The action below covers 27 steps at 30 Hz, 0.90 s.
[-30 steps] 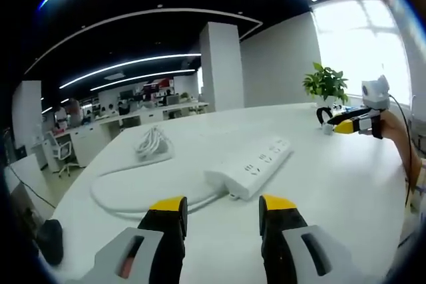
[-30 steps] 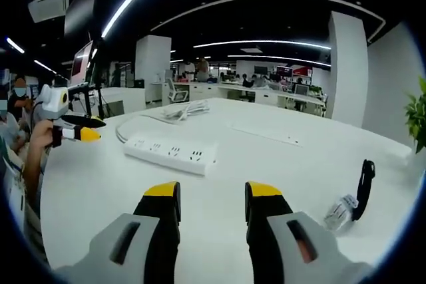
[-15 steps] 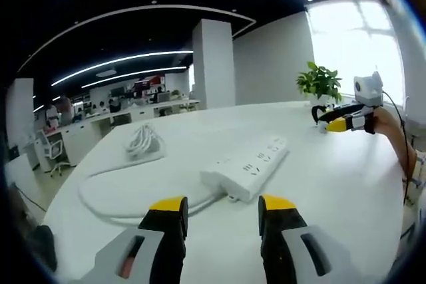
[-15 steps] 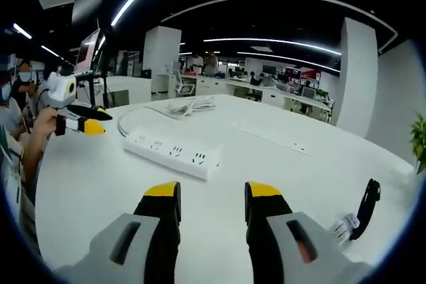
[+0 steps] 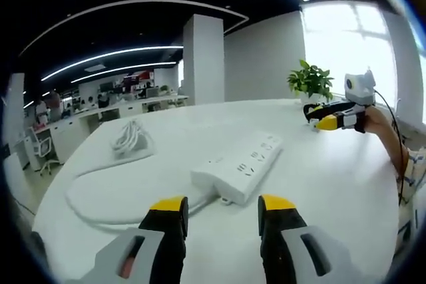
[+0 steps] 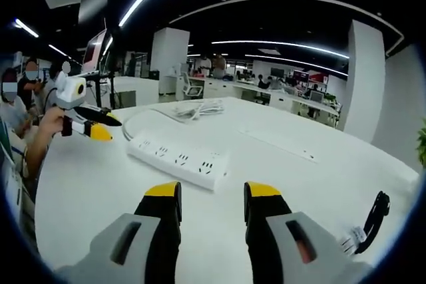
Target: Straighten the power strip on the desk, plug the charger into it
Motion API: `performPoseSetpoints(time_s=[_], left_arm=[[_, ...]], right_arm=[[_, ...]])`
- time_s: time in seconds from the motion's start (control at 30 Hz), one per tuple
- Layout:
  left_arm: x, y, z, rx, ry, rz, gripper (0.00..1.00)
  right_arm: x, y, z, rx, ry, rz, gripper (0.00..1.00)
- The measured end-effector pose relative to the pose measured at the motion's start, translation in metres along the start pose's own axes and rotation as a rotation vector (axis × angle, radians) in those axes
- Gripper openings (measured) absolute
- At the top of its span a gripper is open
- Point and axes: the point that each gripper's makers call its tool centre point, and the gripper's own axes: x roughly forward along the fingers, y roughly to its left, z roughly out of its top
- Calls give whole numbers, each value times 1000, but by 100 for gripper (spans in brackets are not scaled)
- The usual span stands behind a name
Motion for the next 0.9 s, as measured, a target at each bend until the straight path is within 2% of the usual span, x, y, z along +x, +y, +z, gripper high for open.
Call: performPoseSetpoints(time_s=[0.5,0.9], left_arm=[[16,6,1,13,29,-25,42],[23,8,8,59,17,-35,42]], right_arm=[[22,-3,2,-5,10,40,37],[39,-7,-1,-27,19,54,37]])
